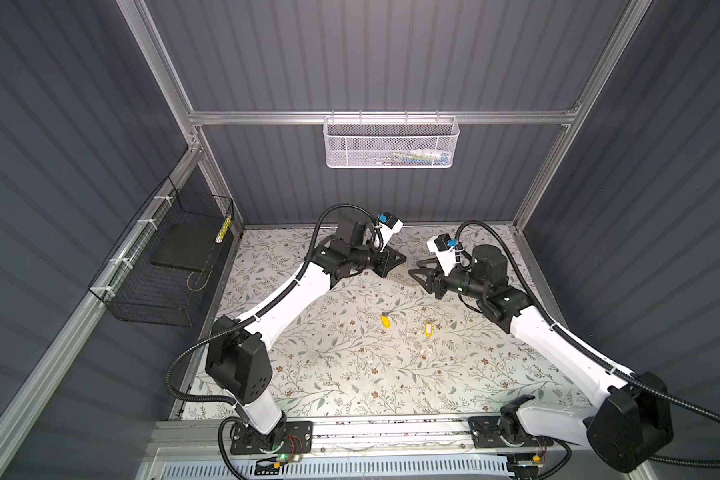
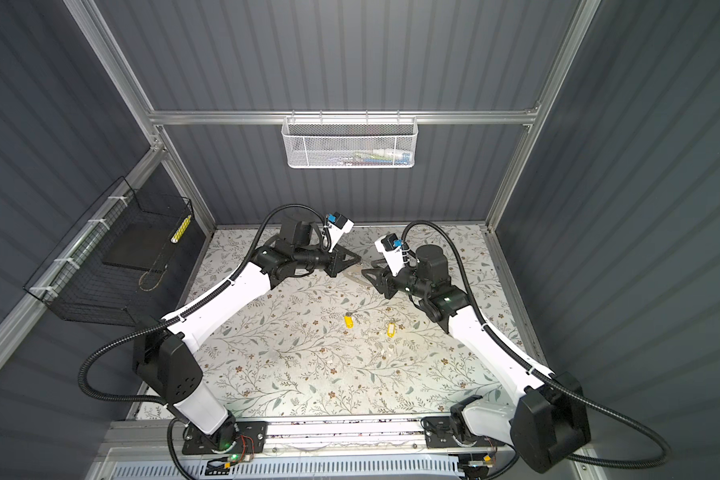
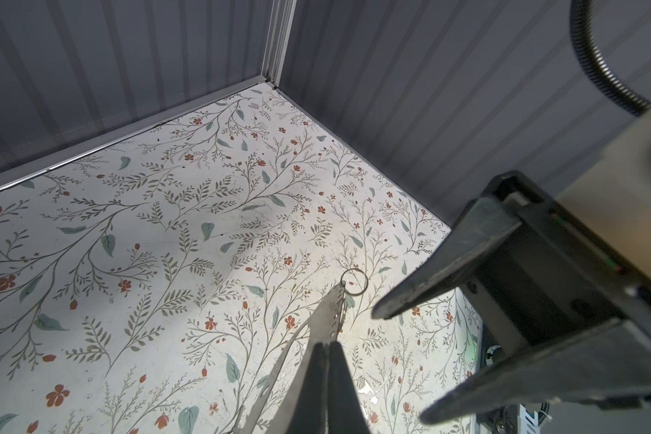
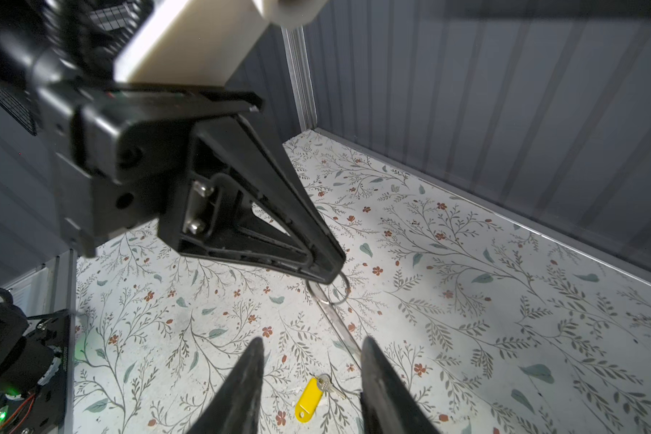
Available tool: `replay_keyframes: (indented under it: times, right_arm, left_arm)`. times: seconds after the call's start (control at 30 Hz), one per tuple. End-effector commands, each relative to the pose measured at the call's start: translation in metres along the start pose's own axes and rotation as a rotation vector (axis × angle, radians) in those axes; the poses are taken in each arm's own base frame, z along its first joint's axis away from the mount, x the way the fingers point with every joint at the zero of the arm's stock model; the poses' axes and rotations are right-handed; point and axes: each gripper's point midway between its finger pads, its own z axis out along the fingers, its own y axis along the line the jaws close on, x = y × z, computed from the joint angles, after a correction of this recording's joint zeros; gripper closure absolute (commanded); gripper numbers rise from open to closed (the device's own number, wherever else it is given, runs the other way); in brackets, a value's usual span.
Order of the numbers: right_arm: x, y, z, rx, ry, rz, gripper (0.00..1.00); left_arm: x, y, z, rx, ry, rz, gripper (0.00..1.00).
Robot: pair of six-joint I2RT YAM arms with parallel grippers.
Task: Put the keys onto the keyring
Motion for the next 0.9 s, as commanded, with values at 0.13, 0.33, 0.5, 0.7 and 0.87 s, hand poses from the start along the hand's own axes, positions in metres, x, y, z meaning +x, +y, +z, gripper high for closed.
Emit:
replay_keyframes:
  times: [0.13,0.33,0.5,0.7,0.87]
  right_arm:
    - [0.021,-0.009,0.012,0.023,0.069,-0.016,0.59]
    - [0.021,-0.008,0.015,0.018,0.071,-0.015,0.71]
    - [0.020,-0.003,0.015,0.005,0.069,-0.028,0.80]
    - [0.021,0.000,0.015,-0.003,0.072,-0.034,0.88]
    - [0.018,0.009,0.014,-0.027,0.067,-0.045,0.94]
  left_arm:
    - [-0.018,-0.035,-0.023,0.080,-0.055,0.087,1.00]
    - [-0.019,-0.040,-0.024,0.095,-0.059,0.097,1.00]
    - [-0.019,-0.041,-0.024,0.094,-0.059,0.104,1.00]
    - [-0.017,-0.041,-0.024,0.092,-0.055,0.106,1.00]
    - [-0.017,-0.038,-0.022,0.076,-0.057,0.109,1.00]
